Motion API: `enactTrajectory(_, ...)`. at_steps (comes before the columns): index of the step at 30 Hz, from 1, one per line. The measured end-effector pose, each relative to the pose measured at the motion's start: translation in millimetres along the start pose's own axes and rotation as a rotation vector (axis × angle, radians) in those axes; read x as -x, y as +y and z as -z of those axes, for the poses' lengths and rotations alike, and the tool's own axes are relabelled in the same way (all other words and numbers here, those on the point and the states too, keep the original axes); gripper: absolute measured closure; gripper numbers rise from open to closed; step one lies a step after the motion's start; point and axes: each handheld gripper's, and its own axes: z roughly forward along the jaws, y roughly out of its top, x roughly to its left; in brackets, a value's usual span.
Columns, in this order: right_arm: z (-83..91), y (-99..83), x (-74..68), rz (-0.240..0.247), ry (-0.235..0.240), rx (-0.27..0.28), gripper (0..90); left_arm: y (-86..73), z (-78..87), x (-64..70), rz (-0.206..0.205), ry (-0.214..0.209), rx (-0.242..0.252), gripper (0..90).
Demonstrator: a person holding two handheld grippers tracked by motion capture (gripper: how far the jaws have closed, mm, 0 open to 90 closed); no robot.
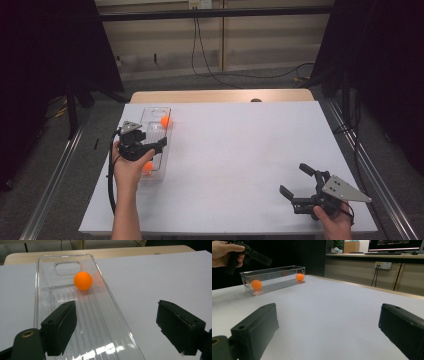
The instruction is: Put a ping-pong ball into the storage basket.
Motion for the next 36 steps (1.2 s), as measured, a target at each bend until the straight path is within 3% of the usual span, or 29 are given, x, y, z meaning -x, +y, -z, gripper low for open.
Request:
enactTrajectory(6, 0.3, 0.2, 0.5, -0.001, -0.001, 0.0, 2.2, -2.2, 11.1, 1.0, 0.004, -0.026, 0.051, 13.1)
enactTrajectory(10, 0.4, 0.1, 0.7, 0.0, -0.001, -0.001, 2.2, -5.0, 16.8, 5.9, -0.025, -0.04, 0.068, 11.8)
enactTrajectory(14, 0.4, 0.1, 0.2, 0.001, -0.002, 0.0, 2.2, -11.1, 18.8, 9.3, -0.023, -0.062, 0.078, 11.2)
enactTrajectory(30, -0.2, 0.0, 0.2, 0.002, 0.001, -0.002, 2.2, -32.8, 28.4, 19.3, -0.064, -0.073, 0.148, 8.3)
enactTrajectory(36, -0.5, -0.1, 0.1, 0.001, -0.001, -0.002, 2.2, -37.6, 33.2, 18.0, -0.052, -0.091, 0.168, 6.5)
